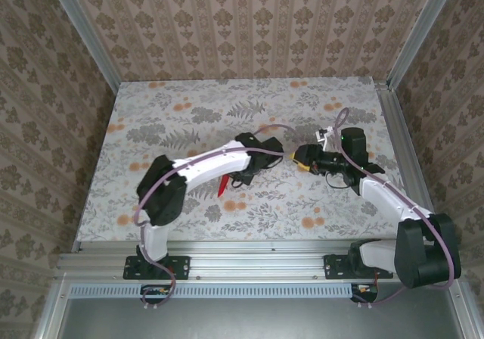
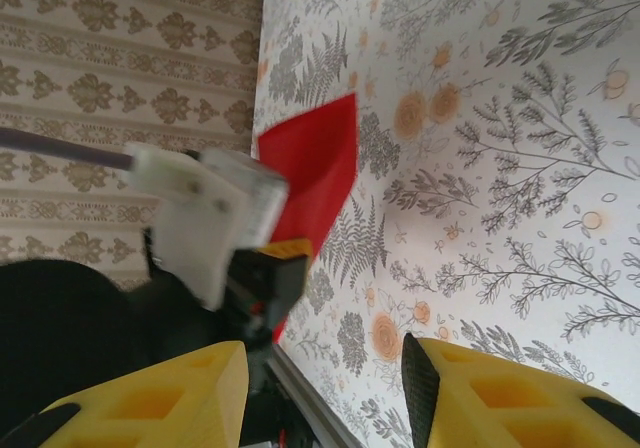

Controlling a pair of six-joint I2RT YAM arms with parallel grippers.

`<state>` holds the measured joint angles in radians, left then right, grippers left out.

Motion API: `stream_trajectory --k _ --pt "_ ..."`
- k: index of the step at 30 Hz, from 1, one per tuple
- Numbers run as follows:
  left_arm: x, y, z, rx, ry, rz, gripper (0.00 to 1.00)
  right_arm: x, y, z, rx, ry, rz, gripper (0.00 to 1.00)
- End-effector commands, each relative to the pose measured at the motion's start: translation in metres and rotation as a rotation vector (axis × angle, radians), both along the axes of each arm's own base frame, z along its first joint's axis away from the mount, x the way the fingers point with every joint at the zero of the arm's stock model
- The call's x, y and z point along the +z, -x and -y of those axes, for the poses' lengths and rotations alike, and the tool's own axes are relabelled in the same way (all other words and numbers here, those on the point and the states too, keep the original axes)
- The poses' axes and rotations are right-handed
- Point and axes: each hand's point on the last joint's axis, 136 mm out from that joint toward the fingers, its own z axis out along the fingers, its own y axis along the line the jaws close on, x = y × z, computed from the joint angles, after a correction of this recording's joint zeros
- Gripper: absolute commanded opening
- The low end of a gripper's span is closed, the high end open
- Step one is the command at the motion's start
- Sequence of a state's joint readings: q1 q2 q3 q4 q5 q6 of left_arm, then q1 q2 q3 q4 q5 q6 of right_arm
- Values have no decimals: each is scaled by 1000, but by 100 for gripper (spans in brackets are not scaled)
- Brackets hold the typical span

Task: Fold a paper plane with a square sheet of paper (pick it up from the middle)
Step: Turn over the paper at the center of the table.

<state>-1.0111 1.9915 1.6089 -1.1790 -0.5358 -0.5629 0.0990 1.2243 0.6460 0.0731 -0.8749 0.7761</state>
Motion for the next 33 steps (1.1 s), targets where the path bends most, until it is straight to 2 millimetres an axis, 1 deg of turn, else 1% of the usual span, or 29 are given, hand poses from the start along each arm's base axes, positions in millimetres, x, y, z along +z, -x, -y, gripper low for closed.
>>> stream_trajectory --k 1,5,8,10,12,15,16,20,22,24,27,30,33 --pt "-15 4 16 -10 -36 -18 10 17 2 8 15 -13 30 48" --pt "-36 8 36 -32 -31 -47 11 19 3 22 -18 -15 31 48" --pt "-47 13 49 -52 -14 -67 12 16 5 28 -32 -13 23 49" --pt "-55 17 57 -57 2 -90 14 14 5 31 -38 -18 17 49" --pt "-60 21 66 -63 45 -117 18 13 6 33 -42 -19 13 49" --pt "-63 27 78 -72 118 -150 32 11 8 35 -43 -14 7 49" --pt "-63 29 83 -78 150 -163 35 10 9 34 -42 -11 4 49" --pt "-61 35 92 -75 263 -207 41 7 13 34 -39 -12 -5 49" --pt "-58 40 101 -79 360 -246 44 5 15 33 -34 -17 -9 49" --pt "-50 46 109 -91 463 -272 46 2 18 33 -34 -17 -18 49" --pt "-36 50 116 -107 599 -306 49 -3 24 32 -29 -21 -31 49" --pt "-22 54 117 -116 705 -338 50 -7 29 30 -23 -23 -43 49" --pt "-9 57 114 -129 759 -355 53 -11 34 25 -11 -23 -53 49"
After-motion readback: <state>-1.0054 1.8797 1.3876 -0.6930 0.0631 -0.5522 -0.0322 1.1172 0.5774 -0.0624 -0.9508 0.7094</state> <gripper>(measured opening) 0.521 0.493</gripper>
